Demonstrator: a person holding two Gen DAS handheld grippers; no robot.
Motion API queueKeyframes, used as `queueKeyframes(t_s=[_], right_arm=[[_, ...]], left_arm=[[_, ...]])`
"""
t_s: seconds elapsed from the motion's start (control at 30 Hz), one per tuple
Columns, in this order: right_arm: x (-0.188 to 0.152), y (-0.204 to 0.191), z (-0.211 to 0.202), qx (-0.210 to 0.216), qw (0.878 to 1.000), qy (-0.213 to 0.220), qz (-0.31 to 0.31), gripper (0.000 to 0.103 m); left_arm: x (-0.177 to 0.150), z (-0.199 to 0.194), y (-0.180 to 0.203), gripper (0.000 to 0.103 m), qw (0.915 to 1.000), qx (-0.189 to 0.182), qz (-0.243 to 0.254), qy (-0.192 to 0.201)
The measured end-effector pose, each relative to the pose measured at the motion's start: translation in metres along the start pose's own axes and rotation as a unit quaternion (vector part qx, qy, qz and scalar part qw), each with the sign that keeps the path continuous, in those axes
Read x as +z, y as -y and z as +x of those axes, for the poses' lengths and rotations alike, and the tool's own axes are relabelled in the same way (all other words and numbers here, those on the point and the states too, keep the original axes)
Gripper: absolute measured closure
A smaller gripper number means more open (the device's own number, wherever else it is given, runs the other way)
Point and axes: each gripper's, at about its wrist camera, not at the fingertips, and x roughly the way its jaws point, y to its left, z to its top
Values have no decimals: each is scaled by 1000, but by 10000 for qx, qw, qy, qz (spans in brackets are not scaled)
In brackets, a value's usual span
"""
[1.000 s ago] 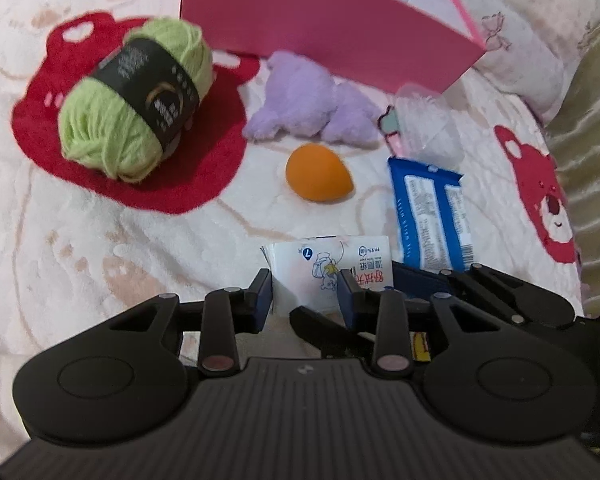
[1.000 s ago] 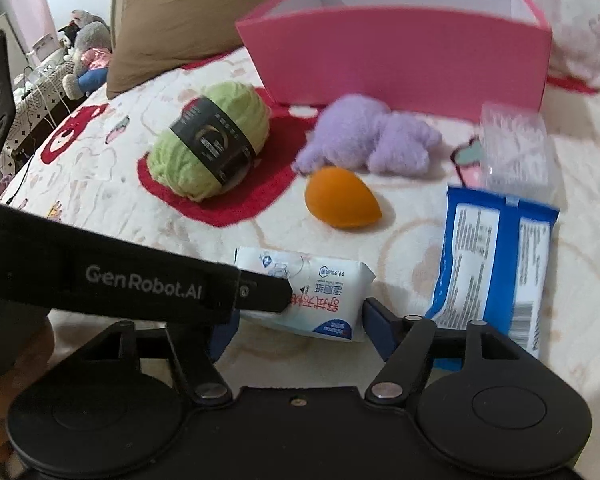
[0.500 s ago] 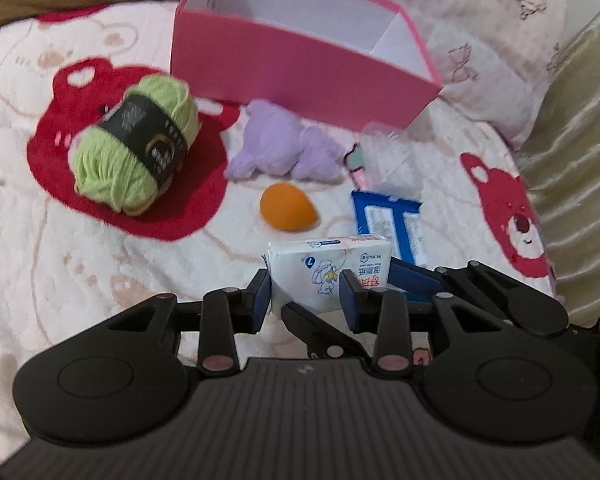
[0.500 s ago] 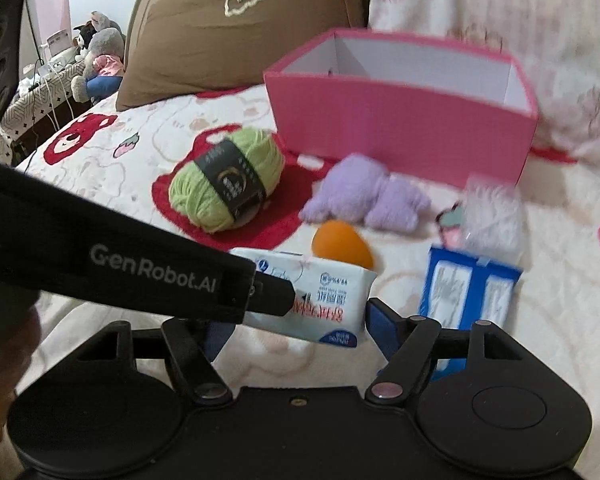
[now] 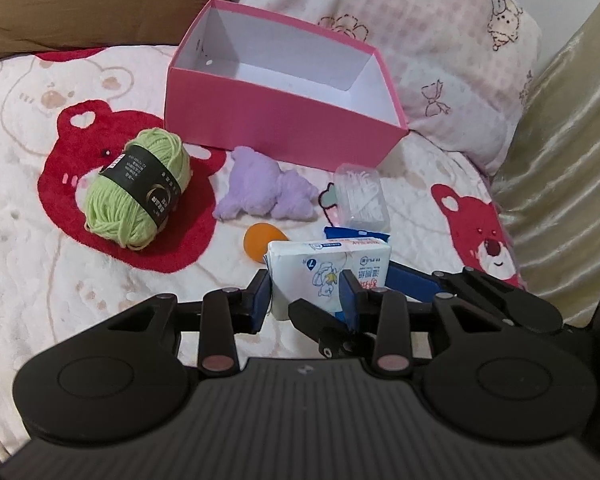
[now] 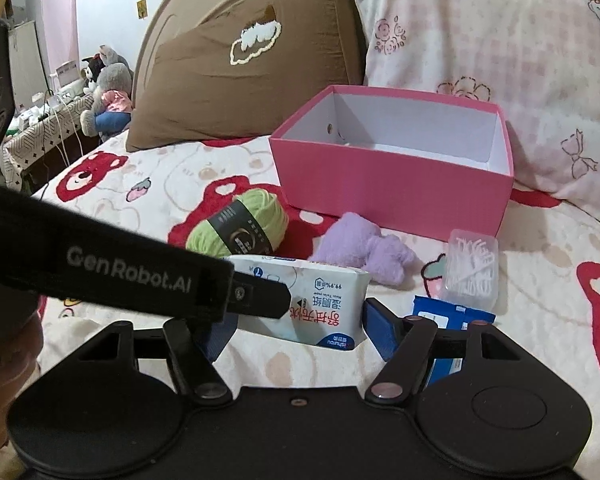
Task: Organize objects
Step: 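Lift the wet-wipe pack with the left tool and carry it into the pink box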
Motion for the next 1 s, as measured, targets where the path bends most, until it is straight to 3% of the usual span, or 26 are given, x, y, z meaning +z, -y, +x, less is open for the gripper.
queueKeyframes(t_s=[0.7,1.0], right_arm=[[36,3,-29,245,9993,-207,183,30],[61,3,-48,523,9985,-127,75,32]], left_arm=[[34,-35,24,69,9987,78,439,-229],[56,-53,25,69,9989,73,466,-18]])
